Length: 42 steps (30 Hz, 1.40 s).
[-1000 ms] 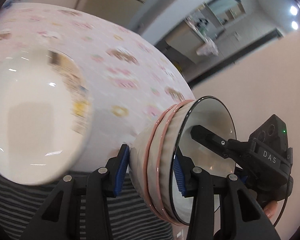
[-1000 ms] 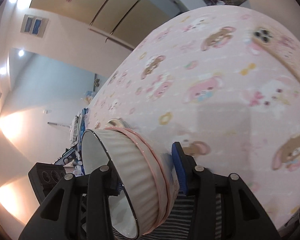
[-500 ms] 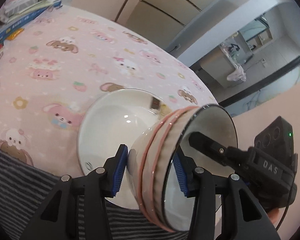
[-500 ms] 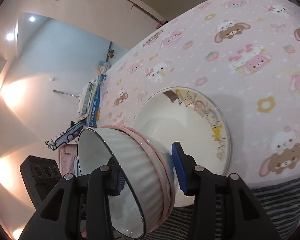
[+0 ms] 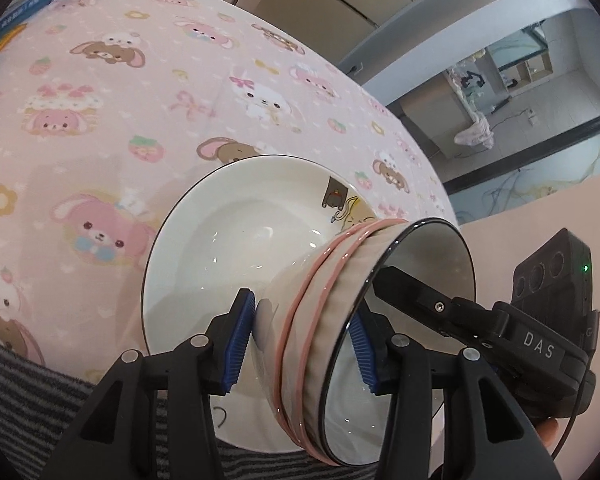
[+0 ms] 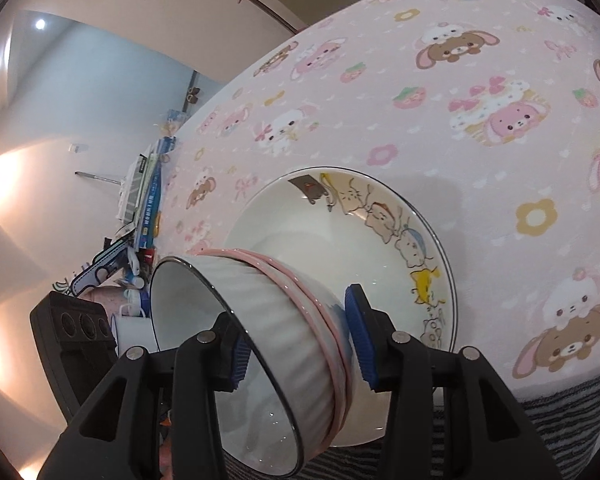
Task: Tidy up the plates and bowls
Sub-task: 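Carry the bowl stack over the white plate stack and lower it onto it, then open both grippers and lift them away from the bowls on the plates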
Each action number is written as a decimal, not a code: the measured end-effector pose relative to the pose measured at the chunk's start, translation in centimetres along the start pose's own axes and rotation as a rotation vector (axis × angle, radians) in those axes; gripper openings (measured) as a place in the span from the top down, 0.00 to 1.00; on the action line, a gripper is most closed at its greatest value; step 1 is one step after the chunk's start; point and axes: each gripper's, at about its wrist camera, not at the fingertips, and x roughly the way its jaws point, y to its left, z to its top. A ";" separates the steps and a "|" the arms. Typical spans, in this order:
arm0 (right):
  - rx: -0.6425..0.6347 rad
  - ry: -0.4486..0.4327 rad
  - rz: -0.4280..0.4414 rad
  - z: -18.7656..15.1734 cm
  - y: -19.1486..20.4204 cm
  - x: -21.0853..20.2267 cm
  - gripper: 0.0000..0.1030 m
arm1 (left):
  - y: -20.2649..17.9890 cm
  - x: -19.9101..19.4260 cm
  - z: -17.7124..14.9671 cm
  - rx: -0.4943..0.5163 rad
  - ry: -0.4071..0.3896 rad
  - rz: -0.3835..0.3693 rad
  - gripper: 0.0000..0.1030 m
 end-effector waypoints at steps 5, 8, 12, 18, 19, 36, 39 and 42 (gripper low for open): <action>0.000 -0.004 0.000 0.5 -0.4 0.3 0.58 | -0.3 0.5 0.2 0.021 -0.010 0.011 0.53; -0.025 -0.005 -0.011 0.8 0.0 0.6 0.56 | 0.0 0.9 0.5 0.017 0.000 0.005 0.53; -0.053 0.005 -0.022 1.2 0.7 1.0 0.53 | 0.3 0.9 0.8 0.052 0.012 -0.008 0.53; -0.049 0.038 -0.012 1.4 0.8 1.3 0.53 | 0.9 0.5 0.5 0.073 0.016 -0.036 0.53; -0.052 0.047 -0.020 1.4 0.8 1.5 0.53 | 0.7 0.0 0.4 0.091 0.000 -0.028 0.53; -0.211 -0.181 -0.290 -2.0 5.1 -3.5 0.49 | -0.2 -15.6 -1.2 0.389 -0.491 0.116 0.46; -0.250 -0.329 -0.346 -3.1 7.0 -6.5 0.49 | -0.1 -19.5 -1.4 0.404 -0.583 0.118 0.40; -0.289 -0.446 -0.348 -3.9 9.4 -9.8 0.47 | -0.5 -23.4 -2.4 0.427 -0.684 0.157 0.28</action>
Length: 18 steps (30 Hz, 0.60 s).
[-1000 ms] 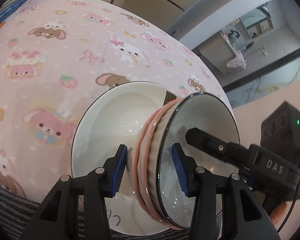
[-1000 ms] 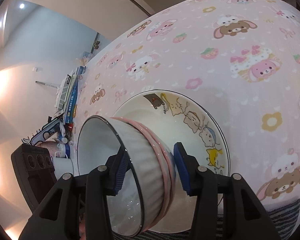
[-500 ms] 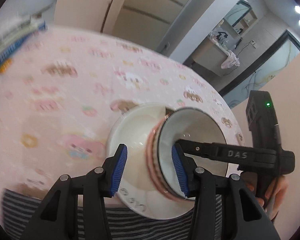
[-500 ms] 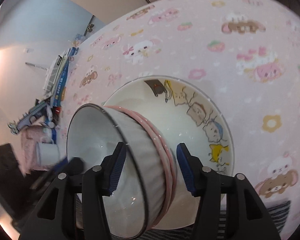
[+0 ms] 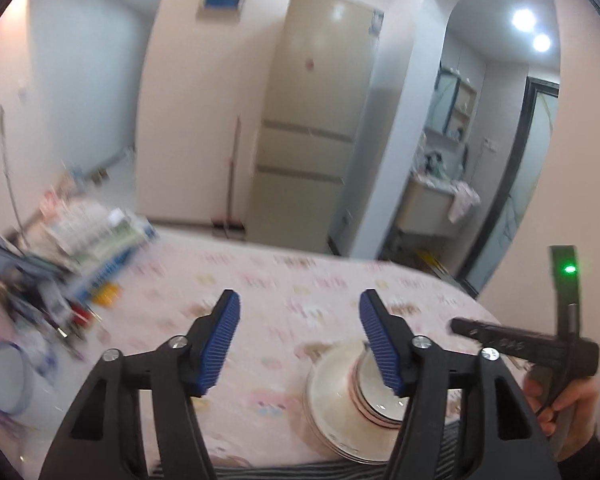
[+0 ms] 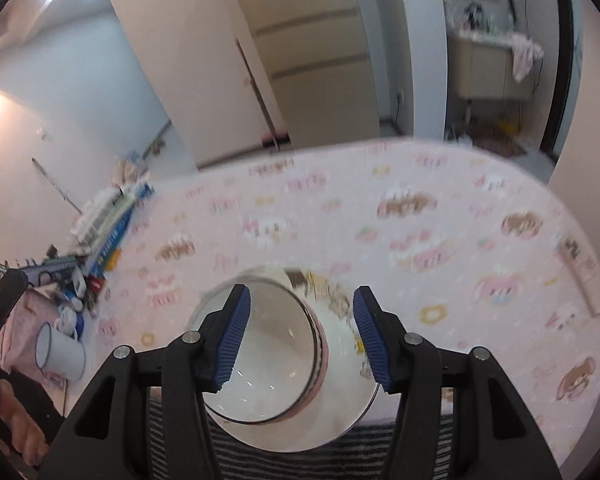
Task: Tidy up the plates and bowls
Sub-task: 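Open both grippers and lift them away from the bowls on the plates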
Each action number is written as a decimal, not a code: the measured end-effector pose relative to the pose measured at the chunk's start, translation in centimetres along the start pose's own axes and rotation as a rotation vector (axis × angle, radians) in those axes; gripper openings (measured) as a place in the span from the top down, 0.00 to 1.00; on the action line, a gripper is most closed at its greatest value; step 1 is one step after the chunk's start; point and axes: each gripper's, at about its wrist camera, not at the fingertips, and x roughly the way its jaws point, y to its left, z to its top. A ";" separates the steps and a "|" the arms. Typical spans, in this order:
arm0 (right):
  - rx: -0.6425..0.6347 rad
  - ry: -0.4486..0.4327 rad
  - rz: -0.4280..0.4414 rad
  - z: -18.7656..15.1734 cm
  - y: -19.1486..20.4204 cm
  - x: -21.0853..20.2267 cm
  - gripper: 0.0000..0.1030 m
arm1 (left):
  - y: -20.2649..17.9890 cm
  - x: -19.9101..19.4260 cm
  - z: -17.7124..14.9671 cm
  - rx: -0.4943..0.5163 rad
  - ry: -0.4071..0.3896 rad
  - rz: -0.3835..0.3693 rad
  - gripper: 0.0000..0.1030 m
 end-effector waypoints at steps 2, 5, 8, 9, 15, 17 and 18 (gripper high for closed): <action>-0.040 -0.134 -0.051 0.0 1.1 -2.7 0.41 | 0.4 -2.2 0.2 -0.005 -0.063 0.047 0.17; -0.083 -0.304 -0.066 -1.2 2.2 -5.2 0.38 | 0.2 -3.9 -0.5 0.003 -0.142 0.110 0.17; -0.156 -0.438 -0.021 -3.3 2.5 -7.1 0.31 | -1.1 -5.2 -2.5 0.062 -0.244 0.105 0.16; -0.178 -0.473 -0.013 -4.0 2.4 -7.7 0.28 | -1.7 -5.6 -3.3 0.085 -0.280 0.111 0.15; -0.187 -0.607 0.038 -7.6 0.6 -10.8 0.03 | -5.1 -7.8 -8.7 0.200 -0.357 0.127 0.00; -0.197 -0.655 0.038 -8.8 0.3 -12.0 0.00 | -5.3 -8.1 -10.0 0.167 -0.347 0.103 0.00; -0.202 -0.673 0.035 -9.3 0.2 -12.5 0.00 | -5.3 -8.3 -10.5 0.150 -0.351 0.089 0.00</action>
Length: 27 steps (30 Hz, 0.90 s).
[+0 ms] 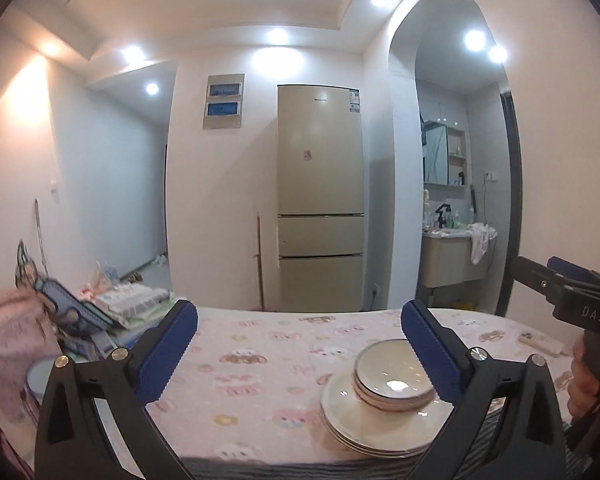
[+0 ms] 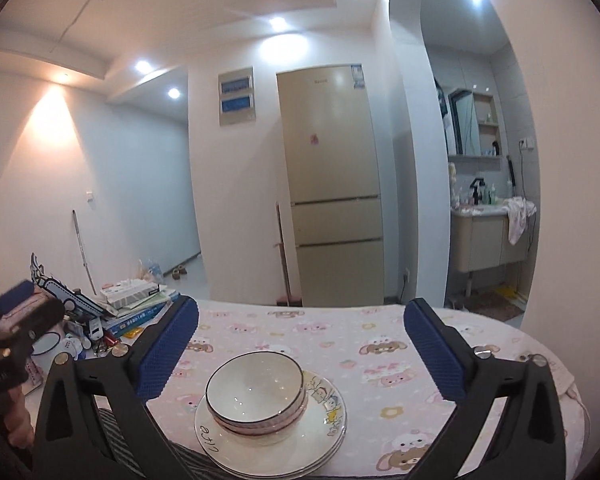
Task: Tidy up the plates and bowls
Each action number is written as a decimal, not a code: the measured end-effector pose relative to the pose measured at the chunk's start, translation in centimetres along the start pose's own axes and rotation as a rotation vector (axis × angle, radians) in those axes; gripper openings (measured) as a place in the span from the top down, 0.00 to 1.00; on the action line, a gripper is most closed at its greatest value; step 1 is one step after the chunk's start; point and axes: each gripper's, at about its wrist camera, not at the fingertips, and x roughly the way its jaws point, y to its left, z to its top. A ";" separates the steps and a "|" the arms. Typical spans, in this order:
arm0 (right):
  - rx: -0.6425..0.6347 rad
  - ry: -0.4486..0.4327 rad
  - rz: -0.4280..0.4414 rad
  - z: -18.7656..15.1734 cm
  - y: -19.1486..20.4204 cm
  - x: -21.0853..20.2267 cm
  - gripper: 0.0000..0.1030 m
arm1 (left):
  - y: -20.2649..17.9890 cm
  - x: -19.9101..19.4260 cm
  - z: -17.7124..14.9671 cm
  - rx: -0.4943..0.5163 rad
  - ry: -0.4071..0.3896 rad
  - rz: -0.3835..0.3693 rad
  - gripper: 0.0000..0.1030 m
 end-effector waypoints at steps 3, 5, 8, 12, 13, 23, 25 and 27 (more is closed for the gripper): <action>-0.020 -0.045 -0.005 -0.7 0.5 -1.9 0.00 | -0.1 -1.3 -1.3 -0.027 -0.037 -0.041 0.00; -0.018 -0.099 -0.024 -1.5 0.5 -3.2 0.00 | -0.6 -1.6 -1.6 0.011 -0.033 -0.042 0.00; -0.002 -0.190 -0.098 -2.8 0.8 -4.7 0.00 | -0.2 -2.0 -2.1 -0.024 -0.066 -0.030 0.00; -0.024 -0.190 -0.072 -4.3 0.8 -4.1 0.00 | 0.7 -2.2 -3.8 -0.061 -0.128 -0.036 0.00; -0.030 -0.183 -0.076 -4.8 0.8 -3.7 0.00 | 1.2 -2.0 -4.4 -0.089 -0.139 -0.025 0.00; -0.037 -0.160 -0.067 -9.0 -0.1 -2.0 0.00 | 0.2 0.8 -8.4 -0.007 -0.095 -0.061 0.00; -0.058 -0.143 -0.070 -9.5 0.0 -1.4 0.00 | 0.2 1.1 -8.5 -0.008 -0.086 -0.061 0.00; -0.051 -0.115 -0.054 -9.5 -0.1 -0.8 0.00 | 0.2 1.1 -8.7 -0.013 -0.085 -0.067 0.00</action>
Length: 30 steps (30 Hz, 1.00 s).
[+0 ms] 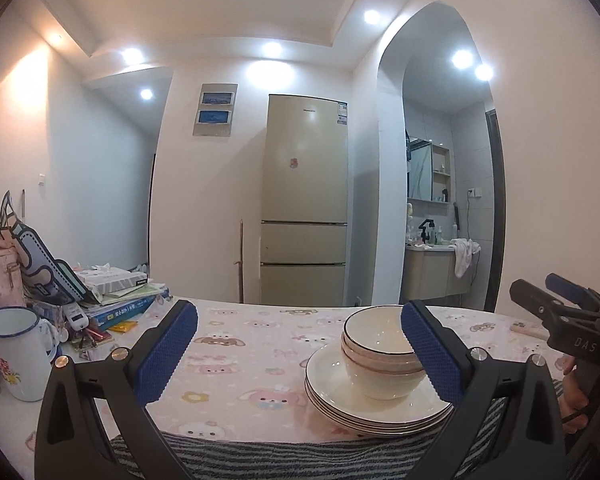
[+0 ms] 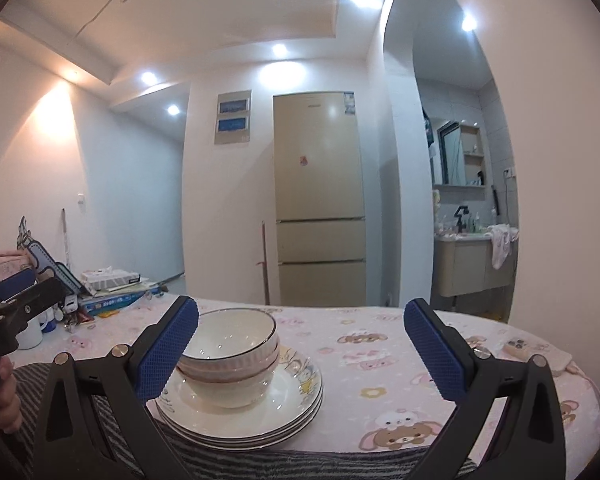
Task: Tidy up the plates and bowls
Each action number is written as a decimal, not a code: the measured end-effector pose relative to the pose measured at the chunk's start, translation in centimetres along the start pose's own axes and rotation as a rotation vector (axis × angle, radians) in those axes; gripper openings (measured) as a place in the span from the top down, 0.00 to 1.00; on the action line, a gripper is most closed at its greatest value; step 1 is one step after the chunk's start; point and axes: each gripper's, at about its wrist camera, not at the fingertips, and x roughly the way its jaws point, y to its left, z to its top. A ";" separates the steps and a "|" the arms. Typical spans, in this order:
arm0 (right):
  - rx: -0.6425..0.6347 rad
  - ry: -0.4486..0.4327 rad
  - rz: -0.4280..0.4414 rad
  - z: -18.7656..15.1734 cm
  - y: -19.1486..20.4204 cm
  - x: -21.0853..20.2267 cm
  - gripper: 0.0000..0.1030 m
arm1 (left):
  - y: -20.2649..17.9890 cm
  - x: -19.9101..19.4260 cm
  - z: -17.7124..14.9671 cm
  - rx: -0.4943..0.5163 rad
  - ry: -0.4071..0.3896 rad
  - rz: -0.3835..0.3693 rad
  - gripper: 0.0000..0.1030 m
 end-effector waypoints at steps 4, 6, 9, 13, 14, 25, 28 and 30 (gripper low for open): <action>0.028 0.015 -0.009 -0.5 -0.8 0.2 0.00 | -0.6 0.7 -0.6 0.024 0.040 0.004 0.00; 0.024 0.018 -0.012 -0.7 -0.7 0.1 0.00 | -0.2 0.7 -0.7 -0.001 0.040 0.013 0.00; -0.011 0.038 -0.013 -0.7 0.1 0.6 0.00 | 1.1 0.4 -0.8 -0.066 0.028 -0.001 0.00; -0.077 0.066 -0.019 -0.9 1.4 1.2 0.00 | 2.0 0.3 -1.0 -0.113 0.034 -0.011 0.00; -0.085 0.068 -0.019 -0.9 1.5 1.2 0.00 | 2.0 0.3 -1.0 -0.114 0.035 -0.009 0.00; -0.091 0.064 -0.035 -1.0 1.6 1.0 0.00 | 0.9 1.3 -1.1 -0.067 0.082 0.009 0.00; -0.098 0.057 -0.034 -1.0 1.7 0.8 0.00 | 0.8 1.4 -1.1 -0.059 0.084 0.009 0.00; -0.092 0.060 -0.033 -1.1 1.6 0.9 0.00 | 0.7 1.3 -1.1 -0.054 0.080 0.010 0.00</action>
